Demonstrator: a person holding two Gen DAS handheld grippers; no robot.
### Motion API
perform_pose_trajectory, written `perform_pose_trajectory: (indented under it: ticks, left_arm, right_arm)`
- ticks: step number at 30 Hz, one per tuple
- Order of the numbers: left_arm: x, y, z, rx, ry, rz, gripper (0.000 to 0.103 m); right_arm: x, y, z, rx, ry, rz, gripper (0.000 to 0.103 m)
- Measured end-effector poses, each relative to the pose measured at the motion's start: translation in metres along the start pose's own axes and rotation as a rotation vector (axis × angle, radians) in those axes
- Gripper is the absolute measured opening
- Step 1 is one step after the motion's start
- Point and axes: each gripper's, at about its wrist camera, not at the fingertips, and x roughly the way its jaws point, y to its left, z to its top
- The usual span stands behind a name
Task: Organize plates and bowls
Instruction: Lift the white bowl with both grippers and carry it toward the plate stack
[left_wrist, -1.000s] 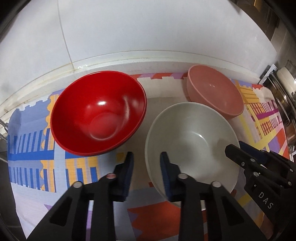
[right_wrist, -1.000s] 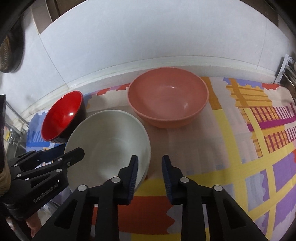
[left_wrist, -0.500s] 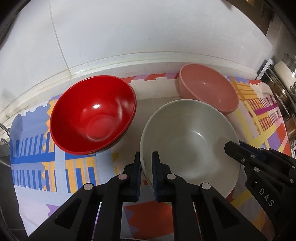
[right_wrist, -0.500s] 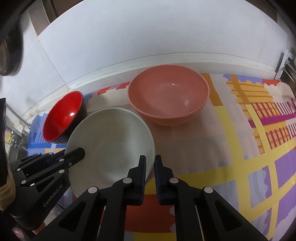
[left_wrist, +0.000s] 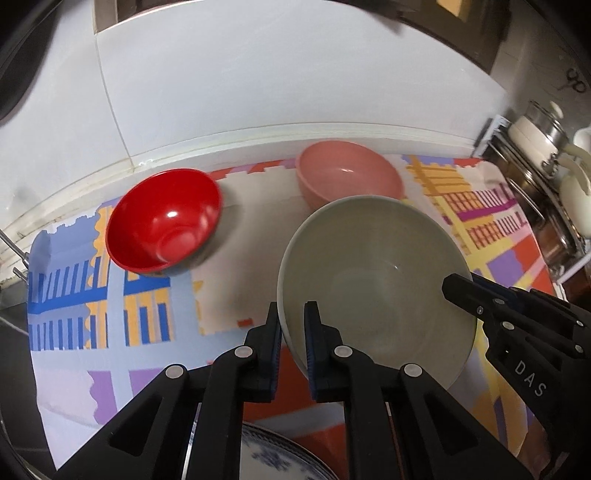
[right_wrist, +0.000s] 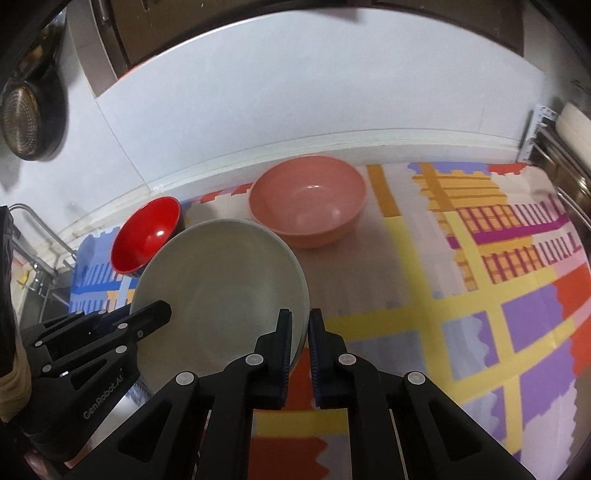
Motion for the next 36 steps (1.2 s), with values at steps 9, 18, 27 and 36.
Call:
perform_pose_trajectory:
  ticks: [9, 18, 27, 36]
  left_arm:
    - [-0.009, -0.031, -0.029, 0.052, 0.031, -0.037, 0.014]
    - [-0.007, -0.059, -0.059, 0.084, 0.085, -0.069, 0.014]
    - [-0.002, -0.083, -0.079, 0.104, 0.13, -0.081, 0.015]
    - [0.006, -0.097, -0.087, 0.111, 0.156, -0.07, 0.015]
  right_arm:
    - [-0.026, -0.021, -0.03, 0.029, 0.007, -0.042, 0.01]
    - [-0.04, -0.043, -0.067, 0.061, 0.04, -0.079, 0.011]
    - [-0.046, -0.061, -0.09, 0.073, 0.072, -0.099, 0.011]
    - [-0.042, -0.077, -0.1, 0.08, 0.099, -0.103, 0.011]
